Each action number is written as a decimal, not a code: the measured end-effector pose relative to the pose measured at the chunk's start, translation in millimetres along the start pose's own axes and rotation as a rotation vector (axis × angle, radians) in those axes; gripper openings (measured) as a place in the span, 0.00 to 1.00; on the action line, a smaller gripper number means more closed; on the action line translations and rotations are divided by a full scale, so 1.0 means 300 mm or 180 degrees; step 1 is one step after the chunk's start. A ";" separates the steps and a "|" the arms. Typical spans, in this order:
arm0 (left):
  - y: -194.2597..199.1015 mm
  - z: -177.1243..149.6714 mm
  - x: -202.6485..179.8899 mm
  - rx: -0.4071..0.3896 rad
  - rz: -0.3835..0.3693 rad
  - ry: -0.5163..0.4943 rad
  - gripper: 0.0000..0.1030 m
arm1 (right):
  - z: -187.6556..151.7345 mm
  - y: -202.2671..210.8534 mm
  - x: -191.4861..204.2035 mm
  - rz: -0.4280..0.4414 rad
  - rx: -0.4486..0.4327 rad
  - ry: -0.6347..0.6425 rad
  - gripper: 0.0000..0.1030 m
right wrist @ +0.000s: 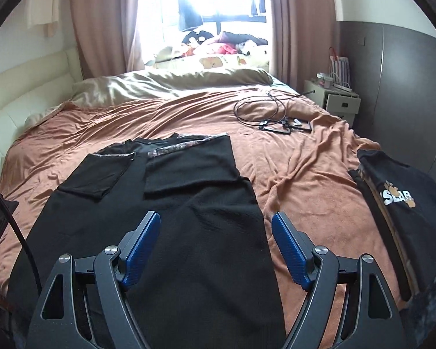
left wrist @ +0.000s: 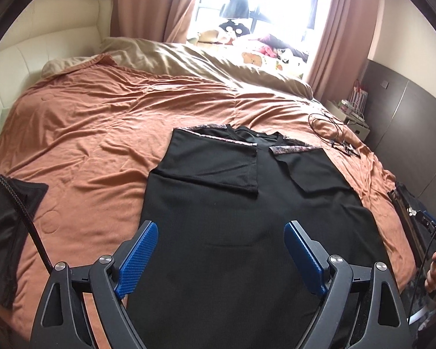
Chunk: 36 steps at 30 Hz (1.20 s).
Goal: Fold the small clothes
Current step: 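Lift both grippers away from the folded shirt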
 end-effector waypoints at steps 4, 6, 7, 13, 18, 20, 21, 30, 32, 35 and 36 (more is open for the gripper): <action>0.092 -0.049 -0.004 -0.0069 0.0052 -0.0057 0.88 | -0.054 0.078 -0.008 -0.0018 0.0067 0.0096 0.75; 0.137 -0.073 -0.006 -0.0111 0.0105 -0.0088 0.92 | -0.069 0.110 -0.005 0.0058 0.0145 0.0166 0.75; 0.161 -0.087 -0.010 -0.0136 0.0118 -0.0100 0.95 | -0.075 0.132 -0.005 0.0090 0.0116 0.0187 0.75; 0.288 -0.160 -0.026 -0.0228 0.0129 -0.0169 1.00 | -0.124 0.280 -0.058 0.0169 0.0026 0.0211 0.75; 0.391 -0.229 -0.024 -0.0319 0.0189 -0.0203 1.00 | -0.175 0.384 -0.110 0.0251 -0.0093 0.0201 0.77; 0.425 -0.261 -0.018 -0.0335 0.0201 -0.0184 1.00 | -0.197 0.408 -0.135 0.0321 -0.0078 0.0122 0.77; 0.435 -0.274 -0.016 -0.0335 0.0210 -0.0177 1.00 | -0.209 0.426 -0.148 0.0336 -0.0083 0.0091 0.77; 0.546 -0.404 0.043 -0.0448 0.0282 -0.0081 1.00 | -0.319 0.561 -0.221 0.0222 -0.0165 0.0106 0.77; 0.563 -0.426 0.065 -0.0465 0.0308 -0.0048 1.00 | -0.337 0.572 -0.236 0.0306 -0.0045 0.0048 0.77; 0.568 -0.462 0.102 -0.0362 0.0347 0.0021 1.00 | -0.357 0.598 -0.234 0.0179 0.0001 0.0190 0.80; 0.571 -0.474 0.112 -0.0356 0.0323 0.0033 1.00 | -0.361 0.608 -0.229 0.0142 0.0005 0.0218 0.81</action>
Point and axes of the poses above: each gripper's, at about its wrist camera, not at the fingertips, and y roughly against the way its jaws point, x to its left, z to its top, the point moved 1 cm from there along -y, roughly the way its jaws point, and after that the axes turned 5 degrees about -x, right-handed, at the moved point
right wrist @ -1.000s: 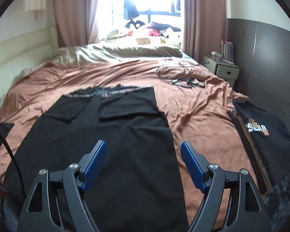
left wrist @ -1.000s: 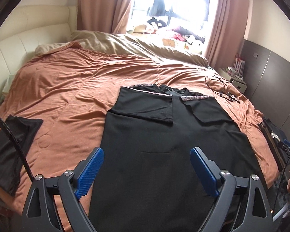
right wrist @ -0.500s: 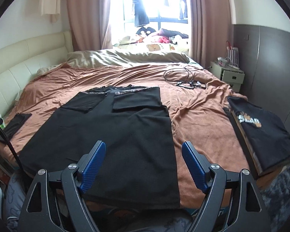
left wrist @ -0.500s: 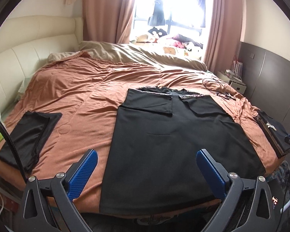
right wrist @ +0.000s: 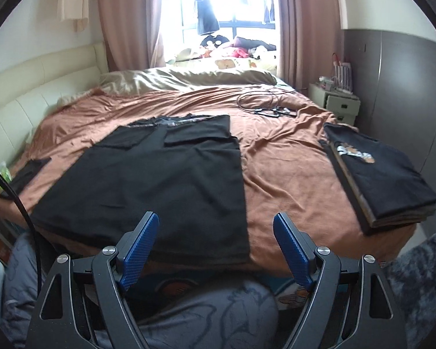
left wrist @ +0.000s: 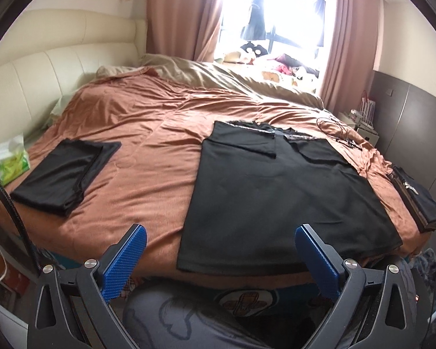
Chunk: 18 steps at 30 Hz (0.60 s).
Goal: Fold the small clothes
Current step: 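Lift both grippers away from the folded shirt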
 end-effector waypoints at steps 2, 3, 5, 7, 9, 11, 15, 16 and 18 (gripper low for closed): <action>0.005 -0.029 0.016 0.0025 -0.0024 -0.0001 1.00 | -0.009 0.017 0.017 -0.0014 0.0012 0.0036 0.90; 0.007 -0.044 0.020 0.0043 -0.0011 -0.0014 1.00 | -0.013 0.022 0.021 -0.0029 0.0025 0.0047 0.93; 0.006 -0.070 0.023 0.0075 0.0016 -0.0065 1.00 | -0.023 0.037 0.022 -0.0067 0.0004 0.0022 1.00; 0.008 -0.096 0.031 0.0105 0.0024 -0.0094 1.00 | -0.035 0.031 0.009 -0.0009 0.0042 -0.0068 1.00; 0.001 -0.119 0.042 0.0140 0.0033 -0.0095 1.00 | -0.048 0.018 -0.012 0.0039 0.0092 -0.0136 1.00; -0.009 -0.140 0.058 0.0179 0.0002 -0.0074 1.00 | -0.060 -0.001 -0.027 0.0010 0.0142 -0.0157 1.00; -0.032 -0.174 0.086 0.0233 0.0001 -0.0016 1.00 | -0.074 -0.013 -0.053 0.0059 0.0167 -0.0269 1.00; -0.041 -0.180 0.091 0.0250 0.0003 -0.0008 1.00 | -0.074 -0.015 -0.059 0.0081 0.0155 -0.0302 1.00; -0.067 -0.193 0.106 0.0318 -0.0006 0.0032 1.00 | -0.072 -0.022 -0.066 0.0098 0.0143 -0.0333 1.00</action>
Point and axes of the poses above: each gripper's, at about its wrist camera, not at the fingertips, and y roughly against the way its jaws point, x to its left, z to its top, the point moved 1 cm from there along -y, roughly the way its jaws point, and after that the axes turned 5 degrees about -x, right-handed, at the moved point
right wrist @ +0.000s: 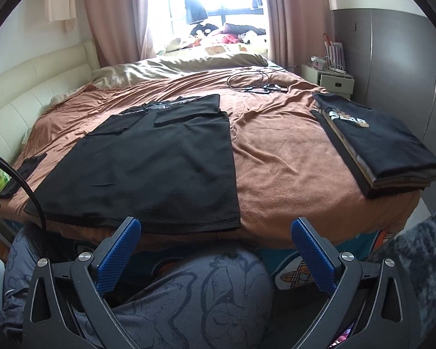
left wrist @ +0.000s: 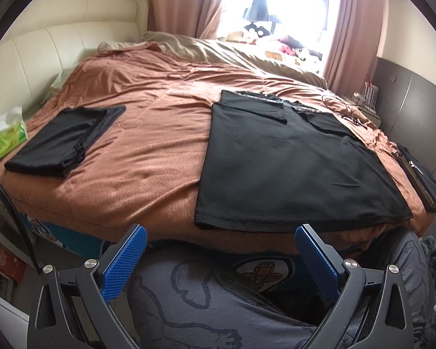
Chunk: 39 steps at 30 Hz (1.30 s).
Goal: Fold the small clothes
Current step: 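Lift both grippers away from the folded shirt, then lower both grippers and grasp the shirt hem edge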
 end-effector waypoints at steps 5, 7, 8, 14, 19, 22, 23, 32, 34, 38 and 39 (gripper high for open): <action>-0.075 -0.020 0.026 0.0155 -0.0077 0.0105 0.97 | -0.015 -0.044 -0.017 0.0007 0.0083 0.0022 1.00; -0.109 -0.024 0.036 0.0229 -0.0103 0.0163 0.89 | -0.017 -0.065 -0.029 0.0006 0.0123 -0.0003 1.00; -0.127 -0.027 0.041 0.0270 -0.0109 0.0192 0.82 | -0.017 -0.074 -0.036 0.0013 0.0138 -0.0020 1.00; -0.239 -0.026 0.061 0.0526 -0.0011 0.0330 0.49 | -0.002 -0.128 -0.066 0.0051 0.0234 -0.0154 0.84; -0.301 -0.014 0.078 0.0595 0.0076 0.0460 0.34 | 0.005 -0.193 -0.092 0.0111 0.0360 -0.0248 0.64; -0.332 -0.011 0.093 0.0652 0.0087 0.0563 0.28 | 0.010 -0.240 -0.110 0.0159 0.0465 -0.0326 0.54; -0.341 -0.011 0.096 0.0667 0.0110 0.0578 0.27 | 0.012 -0.255 -0.117 0.0163 0.0488 -0.0351 0.52; -0.373 -0.001 0.069 0.0699 0.0304 0.0402 0.26 | 0.008 -0.373 -0.174 0.0269 0.0706 -0.0577 0.41; -0.380 0.003 0.064 0.0707 0.0342 0.0387 0.26 | 0.005 -0.390 -0.176 0.0385 0.0726 -0.0627 0.40; -0.386 0.007 0.072 0.0706 0.0344 0.0430 0.25 | -0.005 -0.425 -0.174 0.0498 0.0793 -0.0642 0.37; -0.387 0.008 0.074 0.0706 0.0344 0.0436 0.25 | -0.014 -0.434 -0.178 0.0521 0.0830 -0.0676 0.35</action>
Point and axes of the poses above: each gripper's, at about its wrist camera, not at the fingertips, and y roughly against the way its jaws point, x to its left, z to its top, the point moved 1 cm from there along -y, roughly the way its jaws point, and after that the axes turned 5 degrees about -x, right-handed, at the moved point
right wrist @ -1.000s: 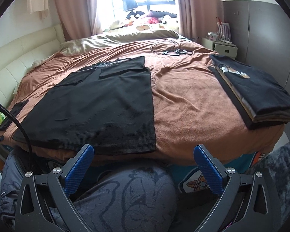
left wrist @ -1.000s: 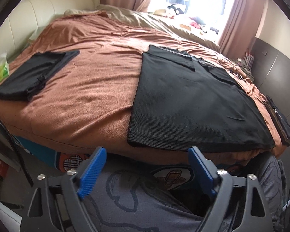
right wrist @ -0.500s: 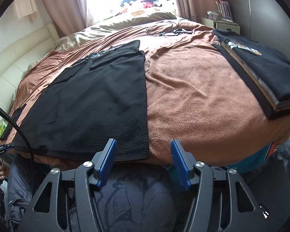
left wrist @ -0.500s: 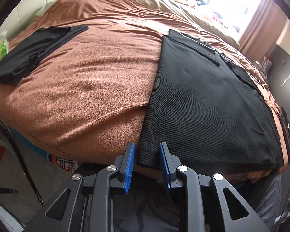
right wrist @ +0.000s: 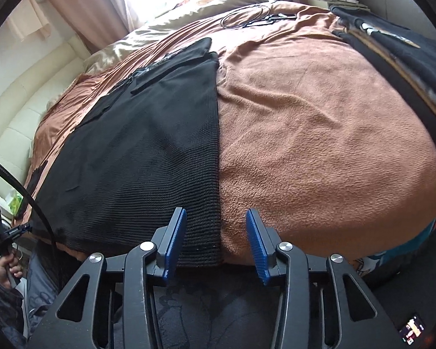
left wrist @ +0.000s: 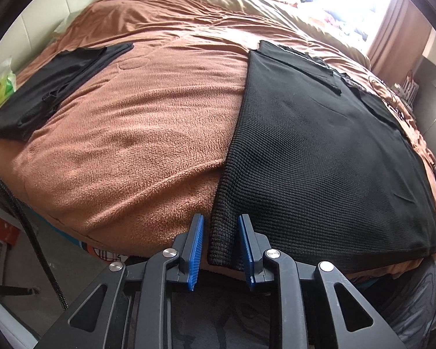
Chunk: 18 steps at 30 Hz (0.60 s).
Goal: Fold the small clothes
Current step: 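Lower both grippers and grasp the shirt hem edge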
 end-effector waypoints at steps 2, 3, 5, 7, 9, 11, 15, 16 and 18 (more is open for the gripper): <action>0.001 0.000 -0.003 0.0001 0.0012 -0.0012 0.24 | -0.006 -0.007 -0.016 0.0045 -0.0014 -0.0079 0.32; 0.003 -0.003 -0.006 0.0000 0.0021 -0.0016 0.24 | -0.006 -0.005 -0.023 0.0086 -0.0028 -0.0124 0.32; 0.007 -0.007 -0.004 0.0003 0.0030 -0.0008 0.22 | -0.014 -0.002 -0.044 0.0227 -0.0013 -0.0267 0.27; 0.009 -0.009 0.001 0.0009 0.0015 0.0035 0.21 | -0.022 0.000 -0.064 0.0353 0.0000 -0.0368 0.25; 0.011 -0.010 0.005 0.0022 -0.0007 0.0081 0.21 | -0.032 -0.005 -0.072 0.0497 0.0027 -0.0440 0.25; 0.012 -0.010 0.010 0.0045 -0.0036 0.0121 0.21 | -0.039 -0.012 -0.078 0.0568 0.0047 -0.0482 0.25; 0.006 -0.005 0.019 0.0064 -0.0088 0.0197 0.21 | -0.037 -0.024 -0.102 0.0678 0.0022 -0.0669 0.25; 0.005 -0.004 0.021 0.0065 -0.0102 0.0228 0.21 | -0.035 -0.030 -0.108 0.0714 0.0016 -0.0726 0.25; 0.001 -0.003 0.023 0.0048 -0.0120 0.0271 0.21 | -0.036 -0.039 -0.105 0.0716 0.0010 -0.0757 0.25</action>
Point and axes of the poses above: each gripper's, at about its wrist camera, not at the fingertips, and y roughly against the way its jaws point, x to its left, z to its top, the point moved 1 cm from there along -y, roughly the way its jaws point, and after that the axes turned 5 degrees about -x, right-handed, at the moved point
